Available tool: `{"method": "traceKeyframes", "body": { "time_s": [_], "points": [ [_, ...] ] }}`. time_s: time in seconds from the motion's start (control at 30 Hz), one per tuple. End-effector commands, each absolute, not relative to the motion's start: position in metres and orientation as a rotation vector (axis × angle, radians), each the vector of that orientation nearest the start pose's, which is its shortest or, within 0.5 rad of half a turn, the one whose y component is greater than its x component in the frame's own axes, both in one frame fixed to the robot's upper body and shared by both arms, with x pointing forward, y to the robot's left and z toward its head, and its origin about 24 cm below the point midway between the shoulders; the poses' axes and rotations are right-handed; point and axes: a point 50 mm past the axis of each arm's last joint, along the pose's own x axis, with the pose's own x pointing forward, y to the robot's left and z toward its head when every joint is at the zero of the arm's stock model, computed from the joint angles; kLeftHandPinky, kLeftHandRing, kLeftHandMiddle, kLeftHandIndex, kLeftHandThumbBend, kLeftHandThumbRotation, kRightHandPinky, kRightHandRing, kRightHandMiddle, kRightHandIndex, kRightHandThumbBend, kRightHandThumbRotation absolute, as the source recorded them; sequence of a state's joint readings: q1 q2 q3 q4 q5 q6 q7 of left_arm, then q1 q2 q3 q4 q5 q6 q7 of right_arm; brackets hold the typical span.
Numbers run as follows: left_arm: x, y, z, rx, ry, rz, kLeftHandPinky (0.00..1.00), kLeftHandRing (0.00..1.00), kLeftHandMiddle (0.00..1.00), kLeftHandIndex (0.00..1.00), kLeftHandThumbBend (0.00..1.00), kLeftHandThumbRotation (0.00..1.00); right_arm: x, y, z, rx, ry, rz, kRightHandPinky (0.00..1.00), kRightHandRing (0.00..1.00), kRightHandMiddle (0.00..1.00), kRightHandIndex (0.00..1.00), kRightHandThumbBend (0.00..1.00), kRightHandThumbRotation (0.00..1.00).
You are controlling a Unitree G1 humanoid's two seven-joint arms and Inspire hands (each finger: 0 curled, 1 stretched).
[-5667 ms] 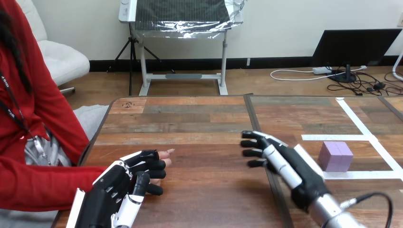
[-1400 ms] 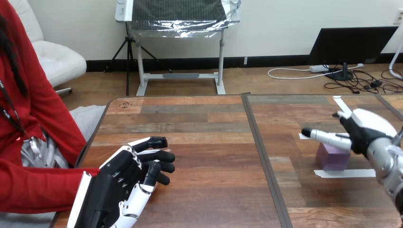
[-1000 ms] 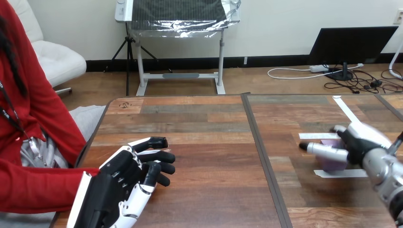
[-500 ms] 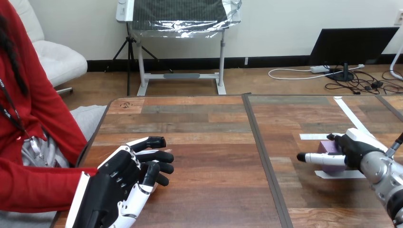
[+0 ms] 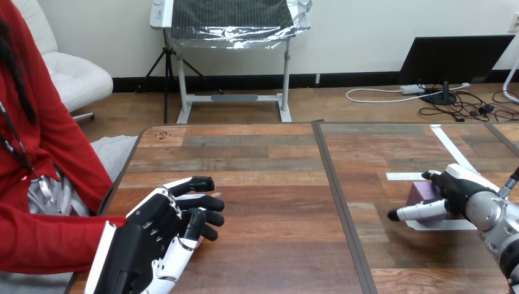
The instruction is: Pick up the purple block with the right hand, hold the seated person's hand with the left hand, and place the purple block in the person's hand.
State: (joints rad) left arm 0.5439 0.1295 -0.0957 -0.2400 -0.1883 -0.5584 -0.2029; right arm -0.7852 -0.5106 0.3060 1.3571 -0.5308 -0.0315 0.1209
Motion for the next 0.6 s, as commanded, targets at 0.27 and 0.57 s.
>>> {"method": "traceKeyframes", "body": {
  "time_s": [0.27, 0.57],
  "points": [
    [0.1462, 0.1669, 0.0617, -0.047, -0.348, -0.144, 0.46, 0.56, 0.61, 0.67, 0.38, 0.51, 0.3392, -0.2722, 0.0132, -1.085, 0.701, 0.188, 0.81, 0.94, 0.98, 0.96, 0.87, 0.25],
    [0.1465, 0.1668, 0.0617, -0.051, -0.349, -0.142, 0.46, 0.56, 0.61, 0.67, 0.38, 0.51, 0.3408, -0.2722, 0.0158, -1.116, 0.68, 0.191, 0.83, 0.95, 0.98, 0.95, 0.89, 0.14]
  ]
}}
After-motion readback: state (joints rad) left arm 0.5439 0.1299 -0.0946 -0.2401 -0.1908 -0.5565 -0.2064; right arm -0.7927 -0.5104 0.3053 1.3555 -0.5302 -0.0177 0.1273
